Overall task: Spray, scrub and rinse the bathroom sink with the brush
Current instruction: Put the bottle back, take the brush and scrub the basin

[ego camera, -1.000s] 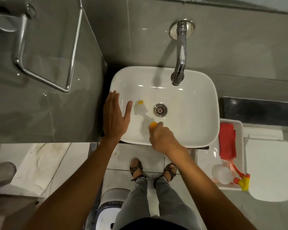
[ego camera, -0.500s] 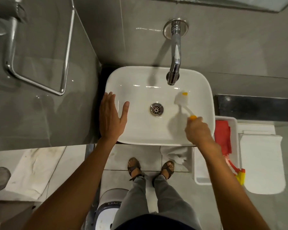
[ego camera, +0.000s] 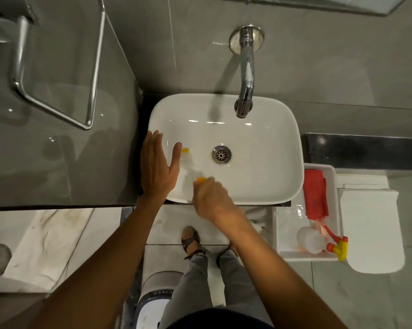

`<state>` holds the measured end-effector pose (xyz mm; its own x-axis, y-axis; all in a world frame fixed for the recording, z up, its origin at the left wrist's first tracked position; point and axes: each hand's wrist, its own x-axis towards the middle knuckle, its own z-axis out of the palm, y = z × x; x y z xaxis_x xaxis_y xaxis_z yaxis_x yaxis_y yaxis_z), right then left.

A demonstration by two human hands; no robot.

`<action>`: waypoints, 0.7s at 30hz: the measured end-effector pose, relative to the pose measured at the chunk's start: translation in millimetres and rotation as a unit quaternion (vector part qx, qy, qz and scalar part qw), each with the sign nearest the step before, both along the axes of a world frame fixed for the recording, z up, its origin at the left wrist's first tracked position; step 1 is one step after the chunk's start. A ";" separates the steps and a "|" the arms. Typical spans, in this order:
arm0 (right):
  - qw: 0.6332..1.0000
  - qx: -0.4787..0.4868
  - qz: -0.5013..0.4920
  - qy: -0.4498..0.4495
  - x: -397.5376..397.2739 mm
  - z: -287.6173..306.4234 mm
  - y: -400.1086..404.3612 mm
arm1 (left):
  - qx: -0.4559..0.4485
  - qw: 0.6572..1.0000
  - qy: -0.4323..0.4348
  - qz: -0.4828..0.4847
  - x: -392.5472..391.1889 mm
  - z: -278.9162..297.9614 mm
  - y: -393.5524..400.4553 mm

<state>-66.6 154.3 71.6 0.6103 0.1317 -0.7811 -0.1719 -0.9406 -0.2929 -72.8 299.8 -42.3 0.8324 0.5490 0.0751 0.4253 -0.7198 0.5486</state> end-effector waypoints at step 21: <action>0.999 0.007 -0.037 -0.029 27.4 -2.3 19.7 | -0.003 0.999 -0.031 0.010 3.1 -0.7 3.3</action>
<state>-39.2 173.9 69.3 0.6624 0.0950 -0.7431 -0.2240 -0.9215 -0.3174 -69.7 303.1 -42.9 0.8155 0.5657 0.1223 0.4045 -0.7082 0.5787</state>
